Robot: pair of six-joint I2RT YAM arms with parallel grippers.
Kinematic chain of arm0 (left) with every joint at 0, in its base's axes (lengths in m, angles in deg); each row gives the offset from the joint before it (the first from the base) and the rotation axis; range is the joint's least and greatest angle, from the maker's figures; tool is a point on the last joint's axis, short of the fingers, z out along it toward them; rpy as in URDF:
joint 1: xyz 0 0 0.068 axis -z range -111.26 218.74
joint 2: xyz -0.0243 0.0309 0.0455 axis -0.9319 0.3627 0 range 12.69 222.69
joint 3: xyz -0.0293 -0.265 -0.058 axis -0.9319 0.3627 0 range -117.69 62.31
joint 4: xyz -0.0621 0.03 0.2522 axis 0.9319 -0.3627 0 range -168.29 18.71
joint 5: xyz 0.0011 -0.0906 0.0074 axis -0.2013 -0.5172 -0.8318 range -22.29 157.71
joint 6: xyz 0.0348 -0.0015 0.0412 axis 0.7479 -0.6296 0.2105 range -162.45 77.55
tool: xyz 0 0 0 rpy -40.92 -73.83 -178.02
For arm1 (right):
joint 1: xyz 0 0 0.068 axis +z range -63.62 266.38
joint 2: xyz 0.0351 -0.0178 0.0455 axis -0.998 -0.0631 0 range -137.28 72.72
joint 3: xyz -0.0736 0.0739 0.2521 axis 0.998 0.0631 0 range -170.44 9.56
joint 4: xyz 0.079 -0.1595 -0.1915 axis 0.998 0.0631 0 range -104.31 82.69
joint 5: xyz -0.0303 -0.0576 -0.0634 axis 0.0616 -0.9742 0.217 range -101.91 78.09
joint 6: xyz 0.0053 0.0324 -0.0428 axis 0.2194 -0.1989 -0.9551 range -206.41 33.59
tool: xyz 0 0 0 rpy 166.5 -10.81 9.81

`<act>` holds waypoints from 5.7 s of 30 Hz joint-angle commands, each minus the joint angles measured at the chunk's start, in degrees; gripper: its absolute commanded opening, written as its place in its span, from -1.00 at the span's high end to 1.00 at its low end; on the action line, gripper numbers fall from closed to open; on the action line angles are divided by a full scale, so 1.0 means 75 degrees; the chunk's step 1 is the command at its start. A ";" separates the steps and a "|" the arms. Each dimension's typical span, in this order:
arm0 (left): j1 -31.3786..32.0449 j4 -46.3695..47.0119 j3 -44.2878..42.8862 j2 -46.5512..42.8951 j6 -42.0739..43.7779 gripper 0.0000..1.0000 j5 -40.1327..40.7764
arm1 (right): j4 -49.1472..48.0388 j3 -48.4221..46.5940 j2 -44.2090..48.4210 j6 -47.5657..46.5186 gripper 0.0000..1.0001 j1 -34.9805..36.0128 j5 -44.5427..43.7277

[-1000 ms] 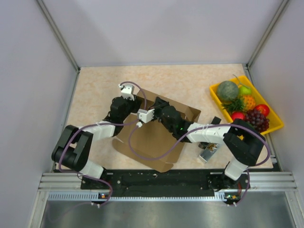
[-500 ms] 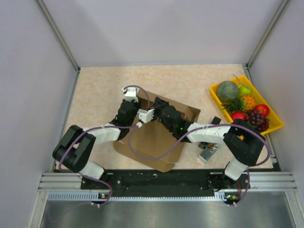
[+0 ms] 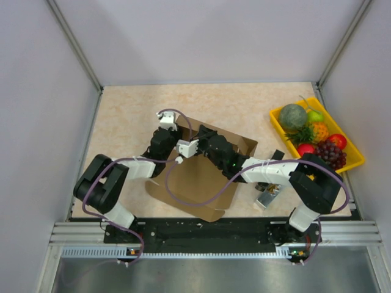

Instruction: Fold the paper box

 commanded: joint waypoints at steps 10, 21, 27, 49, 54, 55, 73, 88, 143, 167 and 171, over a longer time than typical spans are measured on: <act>0.0138 -0.1265 -0.1053 0.0301 -0.0523 0.56 0.2030 | 0.0283 -0.0202 0.0149 0.0684 1.00 0.0375 0.0325; -0.0893 -0.1183 -0.0606 0.0171 -0.1029 0.23 -0.0597 | 0.0142 -0.0178 0.0125 0.0755 1.00 0.0363 0.0418; -0.0742 -0.1886 -0.1075 0.0347 -0.0829 0.31 -0.0051 | 0.0130 -0.0167 0.0137 0.0731 1.00 0.0363 0.0407; -0.0589 -0.1487 -0.0594 0.0078 -0.1005 0.17 0.0024 | 0.0154 -0.0155 0.0184 0.0872 1.00 0.0328 0.0453; -0.0600 -0.1335 -0.0829 0.0323 -0.1051 0.10 -0.0316 | 0.0189 -0.0178 0.0149 0.0872 1.00 0.0316 0.0489; -0.0600 -0.1371 -0.0945 0.0394 -0.1087 0.09 -0.0397 | 0.0189 -0.0178 0.0149 0.0883 1.00 0.0304 0.0500; -0.0401 -0.3444 -0.2470 0.1249 -0.2271 1.00 0.1264 | 0.0294 -0.0237 0.0149 0.0965 1.00 0.0304 0.0547; -0.0600 -0.2040 -0.1357 0.0464 -0.1989 0.02 -0.0115 | 0.0318 -0.0166 0.0149 0.1012 1.00 0.0269 0.0524; -0.2381 -0.3630 -0.0788 -0.3733 -0.3080 -0.66 -0.4510 | -0.0093 0.0302 0.0886 0.2113 -0.08 0.0093 0.0337; -0.2616 -0.5531 -0.5131 0.1145 -0.2014 -0.34 -0.7875 | 0.6655 -0.2381 0.3617 0.9950 -0.63 -0.1475 0.3041; -0.2616 -0.5391 -0.4861 0.1109 -0.2107 -0.15 -0.7956 | 0.7314 -0.2102 0.4074 1.1882 -0.58 -0.3054 0.4574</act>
